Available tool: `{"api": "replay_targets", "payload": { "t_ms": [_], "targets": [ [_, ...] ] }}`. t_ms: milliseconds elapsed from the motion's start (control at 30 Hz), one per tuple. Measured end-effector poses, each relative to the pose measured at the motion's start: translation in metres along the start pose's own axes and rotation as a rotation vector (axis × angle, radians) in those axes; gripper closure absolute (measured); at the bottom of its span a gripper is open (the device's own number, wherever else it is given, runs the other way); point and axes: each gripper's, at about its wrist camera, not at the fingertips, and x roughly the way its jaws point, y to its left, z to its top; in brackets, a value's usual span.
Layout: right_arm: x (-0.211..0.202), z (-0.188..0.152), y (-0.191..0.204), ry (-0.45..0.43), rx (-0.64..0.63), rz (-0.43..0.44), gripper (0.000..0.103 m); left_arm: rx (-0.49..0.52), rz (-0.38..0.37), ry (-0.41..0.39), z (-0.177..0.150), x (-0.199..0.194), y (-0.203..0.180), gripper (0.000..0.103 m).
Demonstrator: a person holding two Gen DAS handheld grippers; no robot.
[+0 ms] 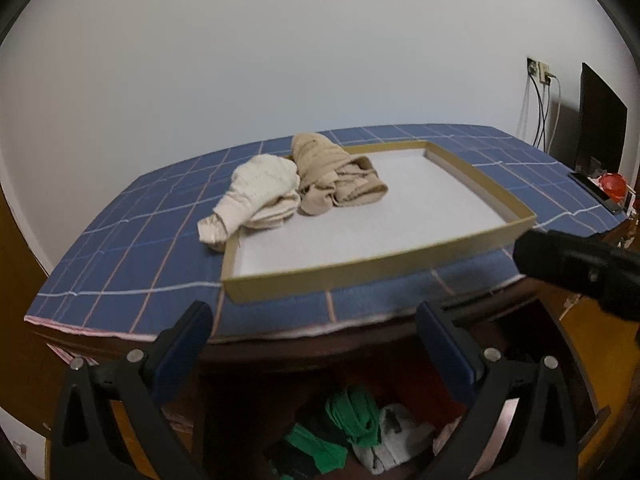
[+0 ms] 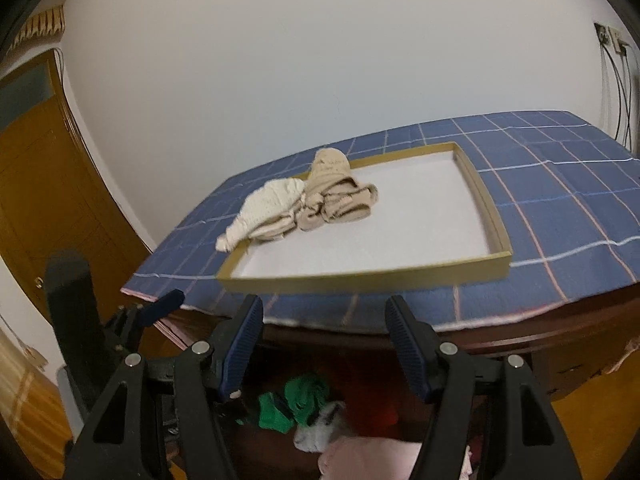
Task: Take underwear out of drawer
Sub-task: 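Move both open tools back down into the drawer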
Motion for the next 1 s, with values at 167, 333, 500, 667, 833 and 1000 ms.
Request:
{"api": "replay_targets", "payload": {
  "t_ms": [167, 333, 500, 667, 833, 1000],
  "targets": [
    [-0.001, -0.019, -0.005, 0.028, 0.010, -0.007, 0.037, 0.001, -0.013, 0.027, -0.012, 0.001, -0.004, 0.000],
    [-0.004, -0.036, -0.011, 0.048, -0.001, -0.024, 0.037, 0.004, -0.021, 0.057, -0.027, 0.002, -0.006, 0.000],
    [-0.004, -0.054, -0.022, 0.080, 0.002, -0.042, 0.037, 0.012, -0.021, 0.095, -0.042, 0.004, -0.003, 0.000],
    [-0.002, -0.069, -0.034, 0.127, -0.005, -0.062, 0.037, 0.024, -0.003, 0.137, -0.061, 0.005, 0.006, 0.000],
    [-0.002, -0.082, -0.048, 0.189, -0.016, -0.063, 0.037, 0.059, 0.015, 0.191, -0.080, 0.010, 0.013, 0.000],
    [0.006, -0.097, -0.051, 0.321, -0.120, -0.040, 0.037, 0.056, -0.010, 0.250, -0.095, 0.012, 0.022, 0.000]
  ]
}}
